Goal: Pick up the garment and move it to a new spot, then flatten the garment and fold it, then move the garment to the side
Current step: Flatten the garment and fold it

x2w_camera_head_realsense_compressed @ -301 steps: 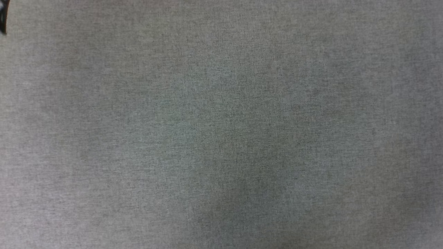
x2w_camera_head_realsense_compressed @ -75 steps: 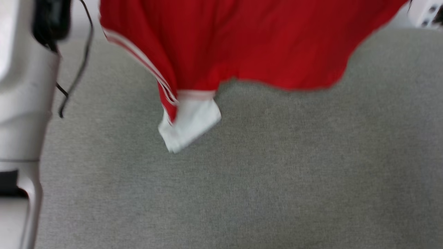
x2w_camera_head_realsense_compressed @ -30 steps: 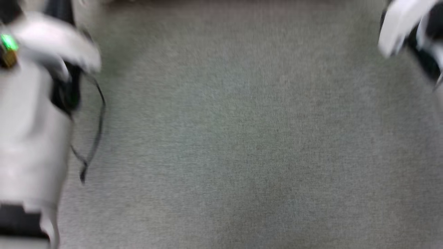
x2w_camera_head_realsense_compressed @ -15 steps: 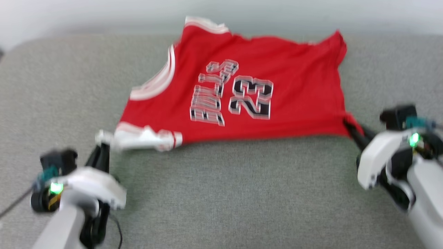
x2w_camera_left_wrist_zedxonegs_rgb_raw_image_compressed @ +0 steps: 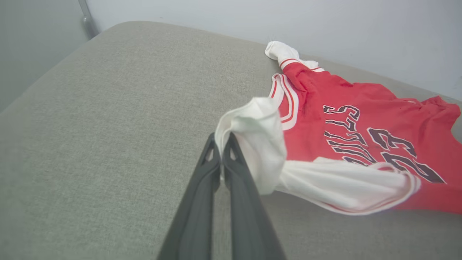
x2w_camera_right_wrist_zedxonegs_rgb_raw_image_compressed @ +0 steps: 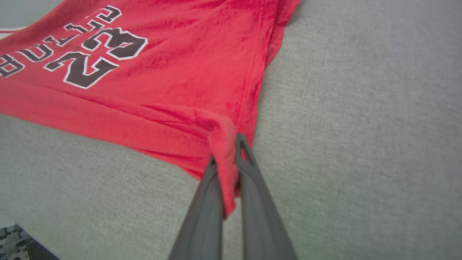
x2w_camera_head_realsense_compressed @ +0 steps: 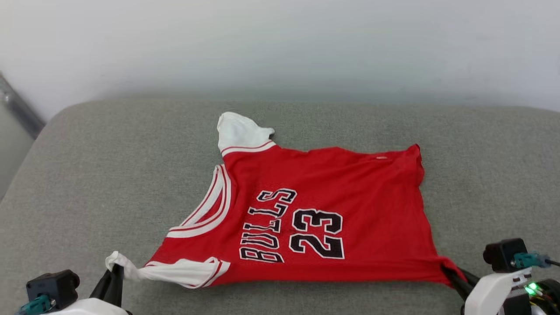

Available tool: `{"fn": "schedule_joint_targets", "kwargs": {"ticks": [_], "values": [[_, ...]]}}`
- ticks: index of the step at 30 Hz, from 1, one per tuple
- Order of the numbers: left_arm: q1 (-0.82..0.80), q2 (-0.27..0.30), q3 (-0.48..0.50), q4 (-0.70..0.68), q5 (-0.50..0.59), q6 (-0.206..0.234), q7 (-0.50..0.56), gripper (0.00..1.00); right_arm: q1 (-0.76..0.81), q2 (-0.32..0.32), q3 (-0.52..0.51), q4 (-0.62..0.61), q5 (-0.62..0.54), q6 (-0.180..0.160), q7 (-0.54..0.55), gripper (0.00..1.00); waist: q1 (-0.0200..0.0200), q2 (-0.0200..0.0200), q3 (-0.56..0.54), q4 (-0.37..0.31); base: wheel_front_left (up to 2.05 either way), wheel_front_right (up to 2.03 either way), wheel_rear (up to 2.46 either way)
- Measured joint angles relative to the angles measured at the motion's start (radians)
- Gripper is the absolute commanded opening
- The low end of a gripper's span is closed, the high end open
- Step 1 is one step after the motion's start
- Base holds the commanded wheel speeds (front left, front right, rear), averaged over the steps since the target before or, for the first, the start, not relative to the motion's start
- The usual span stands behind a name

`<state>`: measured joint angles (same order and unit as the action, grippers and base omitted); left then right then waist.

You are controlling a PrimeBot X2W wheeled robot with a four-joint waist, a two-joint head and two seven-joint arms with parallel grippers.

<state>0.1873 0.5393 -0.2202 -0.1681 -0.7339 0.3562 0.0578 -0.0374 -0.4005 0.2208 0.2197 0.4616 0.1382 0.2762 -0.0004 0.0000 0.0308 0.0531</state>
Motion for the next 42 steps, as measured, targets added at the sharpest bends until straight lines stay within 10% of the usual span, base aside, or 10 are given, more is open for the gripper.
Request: {"fn": "schedule_joint_targets", "kwargs": {"ticks": [7,12,30,31,32,33,35,42], "values": [[0.048,0.021,0.009,-0.117,-0.019,0.039,0.057,0.0,0.126,0.049,-0.122,-0.218,-0.05,-0.001,0.175,0.0,0.0001,0.0001,-0.007,0.005,0.0,0.0,0.0],[-0.063,0.019,-0.034,-0.065,-0.02,-0.017,0.081,0.0,0.089,0.077,-0.125,-0.256,-0.076,-0.006,0.267,0.0,0.0003,0.0,0.04,-0.001,0.0,0.0,0.0],[-0.474,-0.107,-0.128,0.375,-0.072,-0.208,0.109,0.0,-0.278,0.063,0.022,-0.012,-0.082,-0.006,0.231,0.0,0.0006,0.0,0.303,-0.028,0.0,0.0,0.0],[-0.481,-0.114,-0.132,0.393,-0.079,-0.217,0.109,0.0,-0.284,0.063,0.029,0.001,-0.082,-0.006,0.215,0.18,0.0006,0.0,0.304,-0.028,0.0,0.0,0.0],[-0.489,-0.115,-0.137,0.412,-0.085,-0.228,0.127,0.11,-0.287,0.066,0.032,0.015,-0.079,-0.006,0.2,0.43,0.0006,0.0,0.303,-0.028,0.0,0.0,0.0],[-0.495,-0.118,-0.136,0.425,-0.096,-0.236,0.127,0.38,-0.288,0.067,0.036,0.027,-0.074,-0.007,0.184,0.95,0.0006,0.0001,0.299,-0.028,0.0,0.0,0.0],[-0.496,-0.133,-0.133,0.447,-0.098,-0.241,0.113,1.0,-0.284,0.07,0.041,0.044,-0.072,-0.006,0.136,1.0,0.0006,0.0001,0.288,-0.027,0.0,0.0,0.0],[-0.458,-0.126,-0.113,0.472,-0.121,-0.24,0.091,1.0,-0.204,0.099,-0.007,0.04,-0.088,-0.007,-0.091,1.0,0.0006,0.0,0.217,-0.027,0.0,0.0,0.0]]}}
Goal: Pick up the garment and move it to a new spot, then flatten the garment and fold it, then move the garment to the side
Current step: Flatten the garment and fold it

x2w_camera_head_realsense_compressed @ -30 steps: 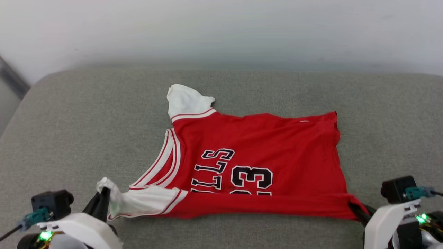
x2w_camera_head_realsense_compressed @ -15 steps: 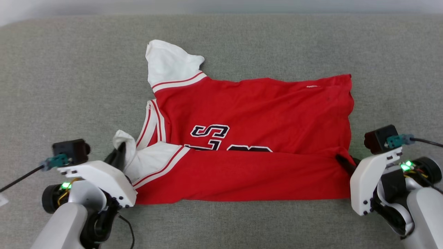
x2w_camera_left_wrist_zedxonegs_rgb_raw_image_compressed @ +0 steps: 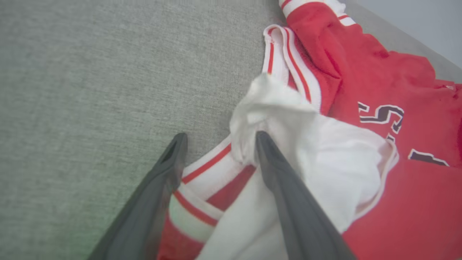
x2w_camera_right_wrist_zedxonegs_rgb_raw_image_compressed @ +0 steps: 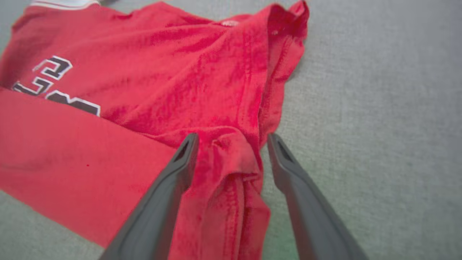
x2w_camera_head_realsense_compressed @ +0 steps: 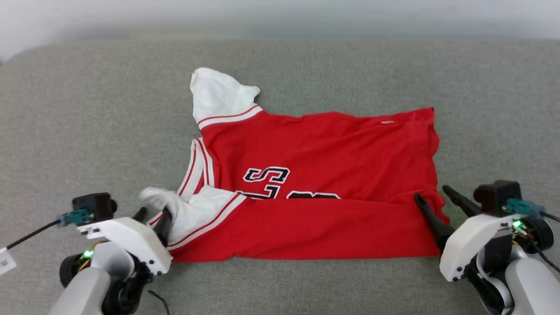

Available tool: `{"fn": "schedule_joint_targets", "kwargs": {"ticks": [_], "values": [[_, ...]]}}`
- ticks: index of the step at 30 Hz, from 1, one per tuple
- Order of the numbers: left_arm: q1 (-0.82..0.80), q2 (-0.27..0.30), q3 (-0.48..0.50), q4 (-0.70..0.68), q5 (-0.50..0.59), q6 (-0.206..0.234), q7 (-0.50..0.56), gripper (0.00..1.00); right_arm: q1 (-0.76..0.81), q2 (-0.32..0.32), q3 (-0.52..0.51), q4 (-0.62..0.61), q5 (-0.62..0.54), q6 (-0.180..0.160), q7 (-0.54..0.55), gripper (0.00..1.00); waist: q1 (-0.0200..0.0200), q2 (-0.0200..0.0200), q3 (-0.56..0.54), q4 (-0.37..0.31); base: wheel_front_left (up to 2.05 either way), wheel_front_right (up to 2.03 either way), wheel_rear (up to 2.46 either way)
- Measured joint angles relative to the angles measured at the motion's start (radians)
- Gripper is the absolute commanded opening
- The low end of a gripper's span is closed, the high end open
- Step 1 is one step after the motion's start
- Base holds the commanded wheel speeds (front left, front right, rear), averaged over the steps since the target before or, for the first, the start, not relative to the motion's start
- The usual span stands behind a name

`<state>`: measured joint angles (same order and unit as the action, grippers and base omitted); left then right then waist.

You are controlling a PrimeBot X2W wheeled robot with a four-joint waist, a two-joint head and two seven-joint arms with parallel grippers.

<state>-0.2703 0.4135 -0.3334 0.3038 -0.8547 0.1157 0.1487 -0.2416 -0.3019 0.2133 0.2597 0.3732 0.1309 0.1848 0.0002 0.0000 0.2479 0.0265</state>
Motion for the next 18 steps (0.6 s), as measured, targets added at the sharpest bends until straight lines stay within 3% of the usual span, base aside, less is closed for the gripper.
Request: {"fn": "schedule_joint_targets", "kwargs": {"ticks": [8,18], "values": [[0.056,0.095,0.022,-0.113,0.01,0.044,0.047,1.0,0.11,0.064,-0.103,-0.11,-0.062,0.0,-0.194,1.0,-0.0001,0.0,-0.104,-0.006,0.0,0.0,0.0],[0.136,0.238,-0.005,-0.252,-0.013,0.069,0.276,1.0,0.268,0.159,-0.188,-0.276,-0.14,0.0,-0.21,1.0,-0.0004,0.0,-0.196,-0.037,0.0,0.0,0.0]]}}
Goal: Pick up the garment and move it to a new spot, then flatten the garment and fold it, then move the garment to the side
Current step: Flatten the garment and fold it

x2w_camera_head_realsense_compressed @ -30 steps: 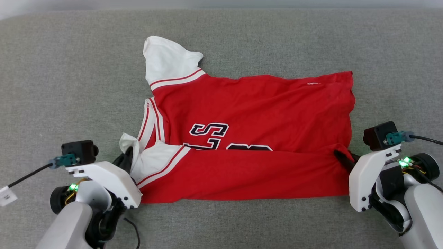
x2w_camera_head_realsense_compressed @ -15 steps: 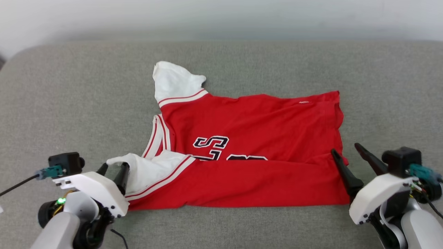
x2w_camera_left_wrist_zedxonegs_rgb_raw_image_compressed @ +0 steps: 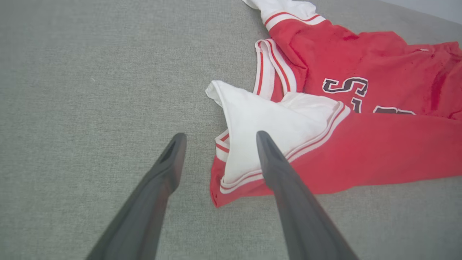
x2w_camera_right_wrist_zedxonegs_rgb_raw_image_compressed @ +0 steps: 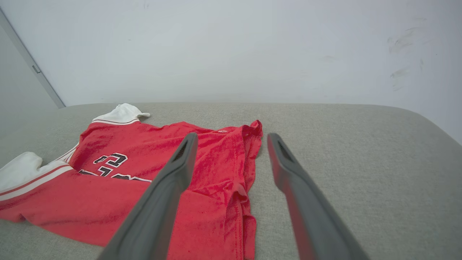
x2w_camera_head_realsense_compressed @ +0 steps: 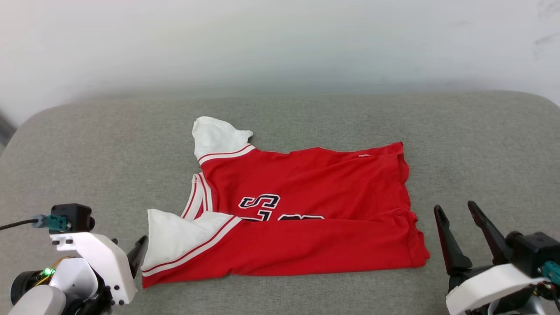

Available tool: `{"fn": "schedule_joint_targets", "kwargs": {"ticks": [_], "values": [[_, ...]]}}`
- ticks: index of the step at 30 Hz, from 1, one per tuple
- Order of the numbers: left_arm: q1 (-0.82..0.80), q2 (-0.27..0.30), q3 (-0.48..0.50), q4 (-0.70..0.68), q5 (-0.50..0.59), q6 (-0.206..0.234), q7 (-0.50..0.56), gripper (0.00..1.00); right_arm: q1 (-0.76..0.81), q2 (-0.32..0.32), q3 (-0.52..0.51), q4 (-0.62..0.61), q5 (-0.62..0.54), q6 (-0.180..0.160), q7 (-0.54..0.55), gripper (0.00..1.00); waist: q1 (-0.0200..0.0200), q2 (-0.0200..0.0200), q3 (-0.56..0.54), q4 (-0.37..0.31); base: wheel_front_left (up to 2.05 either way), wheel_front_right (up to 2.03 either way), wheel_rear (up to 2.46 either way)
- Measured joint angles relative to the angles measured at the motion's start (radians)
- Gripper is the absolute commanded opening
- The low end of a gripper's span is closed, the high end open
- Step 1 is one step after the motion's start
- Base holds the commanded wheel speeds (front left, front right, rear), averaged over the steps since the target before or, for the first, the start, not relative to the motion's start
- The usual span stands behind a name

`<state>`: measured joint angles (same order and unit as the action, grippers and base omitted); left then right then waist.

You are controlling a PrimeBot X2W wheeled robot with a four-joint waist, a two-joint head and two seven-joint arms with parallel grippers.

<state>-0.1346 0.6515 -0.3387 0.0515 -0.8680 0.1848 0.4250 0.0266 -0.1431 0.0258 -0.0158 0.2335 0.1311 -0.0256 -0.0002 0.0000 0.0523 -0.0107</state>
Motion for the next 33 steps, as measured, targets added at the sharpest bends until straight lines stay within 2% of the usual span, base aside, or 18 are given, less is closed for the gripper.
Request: {"fn": "schedule_joint_targets", "kwargs": {"ticks": [8,15,18,19,20,21,24,27,33], "values": [[0.007,0.017,-0.023,0.014,-0.065,0.009,0.144,1.0,0.023,0.047,0.01,-0.076,-0.023,0.0,0.008,1.0,0.0,0.0,0.048,-0.05,0.0,0.0,0.0],[-0.026,0.0,-0.035,0.103,-0.076,0.0,0.16,1.0,-0.001,0.061,0.016,-0.075,-0.019,0.0,0.013,1.0,0.0001,0.0,0.131,-0.088,0.0,0.0,0.0],[-0.03,-0.016,-0.035,0.142,-0.088,-0.018,0.146,1.0,-0.012,0.065,0.019,-0.067,-0.007,0.0,0.022,1.0,0.0,0.0,0.153,-0.103,0.0,0.0,0.0],[-0.03,-0.023,-0.033,0.152,-0.089,-0.022,0.134,0.72,-0.015,0.065,0.017,-0.063,-0.005,0.0,0.025,1.0,0.0,0.0,0.157,-0.107,0.0,0.0,0.0],[-0.03,-0.03,-0.033,0.158,-0.089,-0.027,0.125,0.28,-0.017,0.064,0.012,-0.061,-0.004,0.0,0.028,1.0,0.0,0.0,0.159,-0.109,0.0,0.0,0.0],[-0.03,-0.038,-0.031,0.163,-0.095,-0.034,0.114,0.0,-0.018,0.063,0.005,-0.059,-0.003,0.0,0.036,1.0,0.0,0.0,0.159,-0.108,0.0,0.0,0.0],[-0.032,-0.066,-0.03,0.175,-0.084,-0.045,0.053,0.0,-0.029,0.058,-0.025,-0.06,0.006,0.0,0.053,1.0,0.0001,0.0,0.154,-0.096,0.0,0.0,0.0],[-0.033,-0.093,-0.032,0.158,-0.051,-0.034,-0.017,0.0,-0.048,0.028,-0.077,-0.04,0.043,0.0,0.166,1.0,0.0002,0.0,0.135,-0.064,0.0,0.0,0.0],[-0.031,-0.085,-0.015,0.05,-0.011,-0.001,-0.081,0.0,-0.067,-0.032,-0.069,0.029,0.116,0.0,0.522,1.0,0.0003,0.0,0.121,-0.023,0.0,0.0,0.0]]}}
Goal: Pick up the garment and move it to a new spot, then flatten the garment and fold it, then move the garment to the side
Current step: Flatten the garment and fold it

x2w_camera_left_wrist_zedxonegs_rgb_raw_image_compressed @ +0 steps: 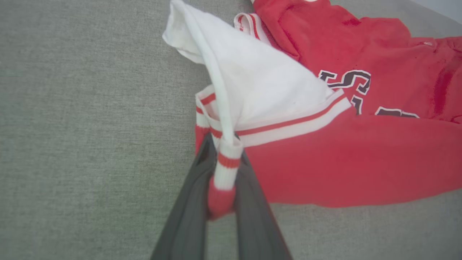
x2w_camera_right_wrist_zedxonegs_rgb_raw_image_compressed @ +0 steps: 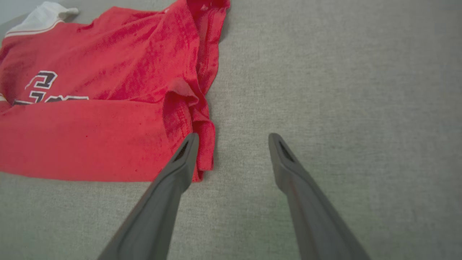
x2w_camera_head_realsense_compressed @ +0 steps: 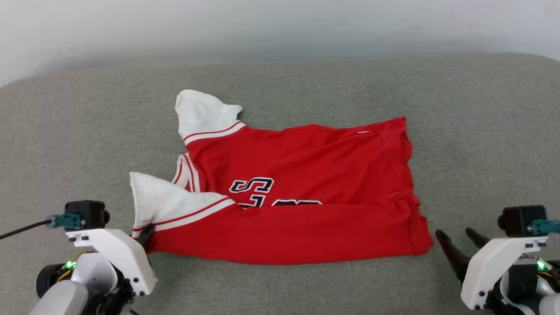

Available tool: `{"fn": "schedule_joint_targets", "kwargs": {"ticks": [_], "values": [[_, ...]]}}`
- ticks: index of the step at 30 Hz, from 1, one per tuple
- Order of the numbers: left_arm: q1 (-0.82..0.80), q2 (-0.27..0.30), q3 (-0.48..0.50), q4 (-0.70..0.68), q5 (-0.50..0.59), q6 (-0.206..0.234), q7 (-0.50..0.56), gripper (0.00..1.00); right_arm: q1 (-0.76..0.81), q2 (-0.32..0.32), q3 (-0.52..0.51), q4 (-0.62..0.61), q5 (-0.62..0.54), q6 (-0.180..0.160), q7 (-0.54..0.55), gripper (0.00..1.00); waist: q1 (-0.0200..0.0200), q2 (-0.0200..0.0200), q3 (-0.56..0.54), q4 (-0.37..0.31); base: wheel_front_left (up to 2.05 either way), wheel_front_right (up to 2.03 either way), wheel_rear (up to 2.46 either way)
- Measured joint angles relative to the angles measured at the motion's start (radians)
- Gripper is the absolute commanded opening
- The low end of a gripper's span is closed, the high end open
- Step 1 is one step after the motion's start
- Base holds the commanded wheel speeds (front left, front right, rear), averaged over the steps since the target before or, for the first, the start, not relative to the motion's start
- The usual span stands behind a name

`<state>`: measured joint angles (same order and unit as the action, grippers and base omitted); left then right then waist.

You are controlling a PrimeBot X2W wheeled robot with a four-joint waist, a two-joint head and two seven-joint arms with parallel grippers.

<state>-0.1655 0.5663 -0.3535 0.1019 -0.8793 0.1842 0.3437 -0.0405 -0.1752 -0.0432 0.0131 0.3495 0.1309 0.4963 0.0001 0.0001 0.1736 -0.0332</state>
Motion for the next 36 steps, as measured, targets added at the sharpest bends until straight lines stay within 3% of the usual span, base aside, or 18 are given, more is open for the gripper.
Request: {"fn": "schedule_joint_targets", "kwargs": {"ticks": [4,12,13,14,28,36], "values": [[0.0,-0.002,-0.009,-0.076,0.025,0.02,-0.01,0.0,-0.023,-0.022,0.026,0.015,0.032,0.0,0.139,1.0,0.0,0.0,0.012,0.033,0.0,0.0,0.0],[-0.006,-0.022,-0.041,-0.144,0.051,0.037,-0.014,0.0,-0.133,-0.041,0.082,0.135,0.078,0.0,0.193,1.0,0.0,0.0,0.085,0.093,0.0,0.0,0.0],[-0.006,-0.025,-0.044,-0.143,0.051,0.037,-0.015,0.0,-0.14,-0.042,0.084,0.151,0.088,0.0,0.2,0.35,0.0,0.0,0.087,0.097,0.0,0.0,0.0],[-0.006,-0.028,-0.047,-0.142,0.051,0.037,-0.017,0.0,-0.146,-0.046,0.087,0.162,0.093,0.0,0.204,0.0,0.0,0.0,0.086,0.099,0.0,0.0,0.0],[0.057,-0.039,-0.057,-0.11,0.03,0.051,-0.017,0.0,-0.139,-0.099,0.17,0.163,0.146,0.0,0.191,0.0,0.0,-0.0001,-0.033,0.091,0.0,0.0,0.0],[0.171,-0.012,-0.049,-0.137,0.011,0.092,-0.01,0.0,-0.041,-0.113,0.184,0.091,0.174,0.0,0.231,0.0,-0.0001,0.0,-0.156,0.088,0.0,0.0,0.0]]}}
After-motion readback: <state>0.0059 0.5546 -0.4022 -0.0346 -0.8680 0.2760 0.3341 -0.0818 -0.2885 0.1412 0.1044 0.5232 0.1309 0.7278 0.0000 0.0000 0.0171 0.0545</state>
